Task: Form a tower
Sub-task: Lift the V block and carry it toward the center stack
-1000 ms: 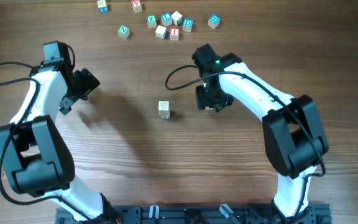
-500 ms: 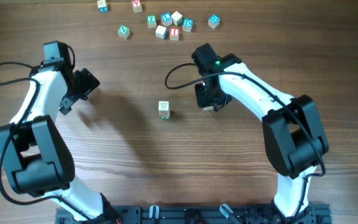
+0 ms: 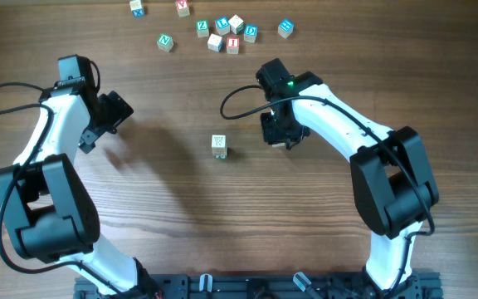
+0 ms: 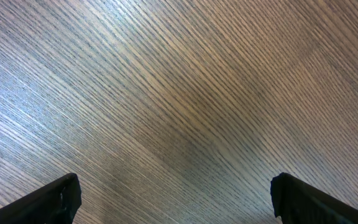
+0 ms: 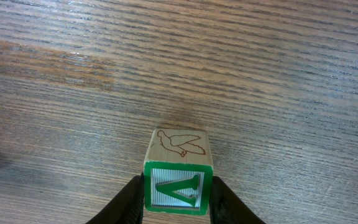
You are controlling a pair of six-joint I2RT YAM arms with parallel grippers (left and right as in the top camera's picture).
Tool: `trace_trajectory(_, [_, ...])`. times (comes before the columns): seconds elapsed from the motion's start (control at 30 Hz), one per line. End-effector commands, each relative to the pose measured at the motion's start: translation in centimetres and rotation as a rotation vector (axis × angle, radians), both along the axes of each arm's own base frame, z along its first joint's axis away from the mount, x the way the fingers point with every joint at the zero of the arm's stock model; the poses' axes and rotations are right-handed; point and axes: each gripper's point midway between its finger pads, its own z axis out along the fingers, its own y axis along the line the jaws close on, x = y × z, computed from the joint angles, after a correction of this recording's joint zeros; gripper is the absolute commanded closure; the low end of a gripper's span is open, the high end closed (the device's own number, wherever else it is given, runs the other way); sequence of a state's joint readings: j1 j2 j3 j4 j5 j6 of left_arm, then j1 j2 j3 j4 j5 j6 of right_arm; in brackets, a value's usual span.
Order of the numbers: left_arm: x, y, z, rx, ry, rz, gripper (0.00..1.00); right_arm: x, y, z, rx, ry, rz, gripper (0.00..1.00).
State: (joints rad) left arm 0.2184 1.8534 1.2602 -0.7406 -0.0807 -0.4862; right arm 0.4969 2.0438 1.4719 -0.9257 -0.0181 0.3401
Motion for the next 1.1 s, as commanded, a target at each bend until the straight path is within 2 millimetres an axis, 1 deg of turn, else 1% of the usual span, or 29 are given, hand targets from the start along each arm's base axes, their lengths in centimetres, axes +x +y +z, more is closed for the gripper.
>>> trace_trajectory(0.0, [0.38, 0.36, 1.02, 0.007, -0.028, -0.001, 0.0, -0.59, 0.18, -0.16, 0.003, 0.012, 0.004, 0.6])
trace_trajectory(0.17, [0.38, 0.36, 1.02, 0.007, -0.028, -0.001, 0.0, -0.58, 0.18, -0.16, 0.004, 0.012, -0.011, 0.63])
trace_trajectory(0.4, [0.38, 0.36, 1.02, 0.007, -0.028, -0.001, 0.0, -0.56, 0.19, -0.16, 0.005, 0.012, -0.023, 0.61])
trace_trajectory(0.5, [0.38, 0.36, 1.02, 0.007, -0.028, -0.001, 0.0, -0.38, 0.29, -0.15, 0.009, 0.005, -0.022, 0.66])
trace_trajectory(0.57, [0.38, 0.36, 1.02, 0.007, -0.028, -0.001, 0.0, -0.33, 0.32, -0.14, 0.01, 0.003, -0.022, 0.66])
trace_trajectory(0.63, [0.38, 0.36, 1.02, 0.007, -0.028, -0.001, 0.0, -0.16, 0.41, -0.13, 0.014, -0.004, -0.022, 0.57])
trace_trajectory(0.7, [0.38, 0.36, 1.02, 0.007, -0.028, -0.001, 0.0, 0.04, 0.52, -0.11, 0.018, -0.012, -0.022, 0.55])
trace_trajectory(0.73, [0.38, 0.36, 1.02, 0.007, -0.028, -0.001, 0.0, 0.03, 0.51, -0.12, 0.018, -0.012, -0.022, 0.56])
trace_trajectory(0.77, [0.38, 0.36, 1.02, 0.007, -0.028, -0.001, 0.0, 0.03, 0.51, -0.11, 0.018, -0.012, -0.022, 0.6])
trace_trajectory(0.8, [0.38, 0.36, 1.02, 0.007, -0.028, -0.001, 0.0, -0.01, 0.49, -0.14, 0.017, -0.011, -0.023, 0.62])
trace_trajectory(0.9, [0.38, 0.36, 1.02, 0.007, -0.028, -0.001, 0.0, -0.4, 0.28, -0.69, 0.012, -0.002, -0.023, 0.62])
trace_trajectory(1.07, [0.38, 0.36, 1.02, 0.007, -0.028, -0.001, 0.0, 0.11, 0.56, -0.79, 0.026, -0.025, -0.023, 0.66])
